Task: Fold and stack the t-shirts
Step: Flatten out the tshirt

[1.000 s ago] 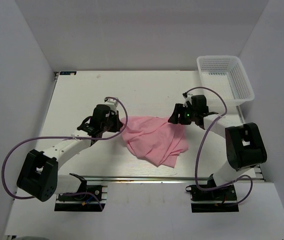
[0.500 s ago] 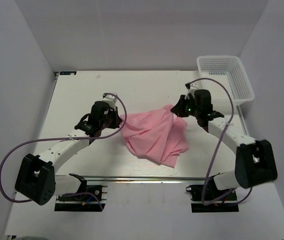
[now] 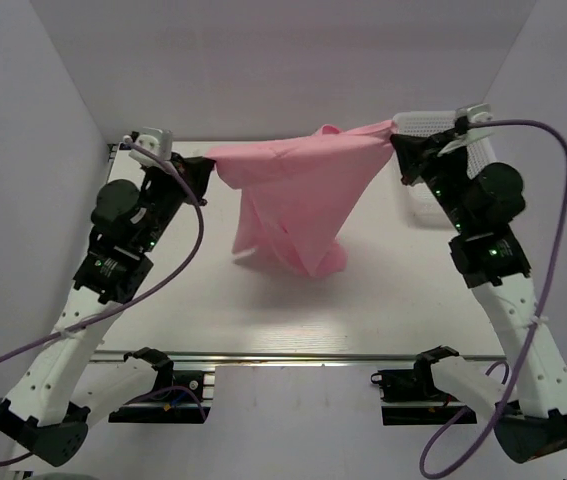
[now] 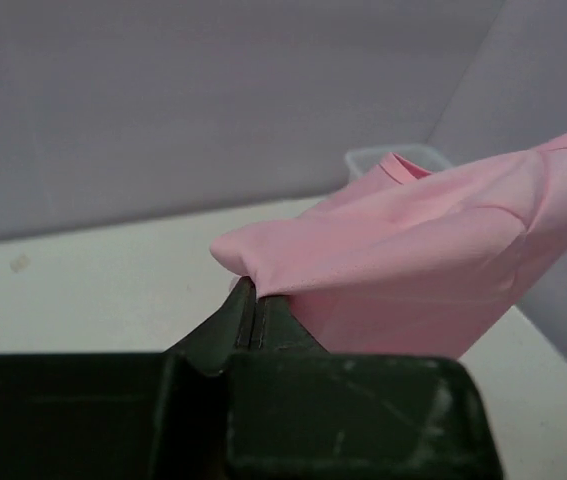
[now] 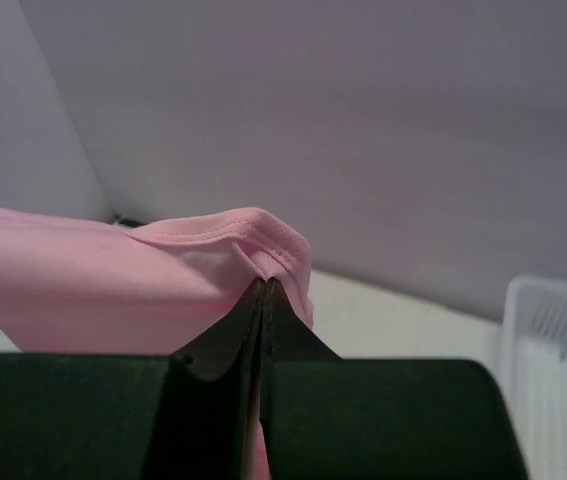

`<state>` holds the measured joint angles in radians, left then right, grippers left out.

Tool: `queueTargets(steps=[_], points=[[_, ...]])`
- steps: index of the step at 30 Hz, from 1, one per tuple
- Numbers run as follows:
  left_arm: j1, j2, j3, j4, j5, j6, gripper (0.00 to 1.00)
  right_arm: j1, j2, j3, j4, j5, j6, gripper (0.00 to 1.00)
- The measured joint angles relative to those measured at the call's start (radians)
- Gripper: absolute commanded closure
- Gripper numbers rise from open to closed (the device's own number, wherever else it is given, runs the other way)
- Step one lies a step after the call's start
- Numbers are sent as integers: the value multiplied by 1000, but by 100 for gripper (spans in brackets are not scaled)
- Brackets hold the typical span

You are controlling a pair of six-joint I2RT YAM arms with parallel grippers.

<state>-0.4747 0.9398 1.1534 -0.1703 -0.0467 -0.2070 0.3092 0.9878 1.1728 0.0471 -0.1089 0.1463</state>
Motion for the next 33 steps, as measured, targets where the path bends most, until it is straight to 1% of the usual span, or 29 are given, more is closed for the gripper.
queueTargets(steps=[3, 8, 16, 21, 24, 28, 30, 33], points=[[-3, -24, 88, -3, 20, 31, 100, 0, -54, 91, -29, 1, -46, 100], [-7, -45, 228, -29, 93, 74, 100, 1, -141, 224, -95, -35, -101, 100], [-7, -124, 390, -90, 227, 105, 100, 1, -246, 439, -158, -169, -150, 100], [-6, -182, 498, -130, 343, 114, 100, 0, -301, 520, -180, -262, -150, 100], [-6, -209, 545, -145, 395, 114, 100, -2, -338, 532, -185, -310, -150, 100], [-6, -217, 554, -168, 412, 113, 100, -7, -369, 515, -174, -320, -150, 100], [-6, -201, 542, -172, 399, 112, 100, -7, -380, 467, -157, -308, -150, 100], [-6, -162, 472, -157, 335, 109, 100, -7, -377, 339, -111, -262, -149, 100]])
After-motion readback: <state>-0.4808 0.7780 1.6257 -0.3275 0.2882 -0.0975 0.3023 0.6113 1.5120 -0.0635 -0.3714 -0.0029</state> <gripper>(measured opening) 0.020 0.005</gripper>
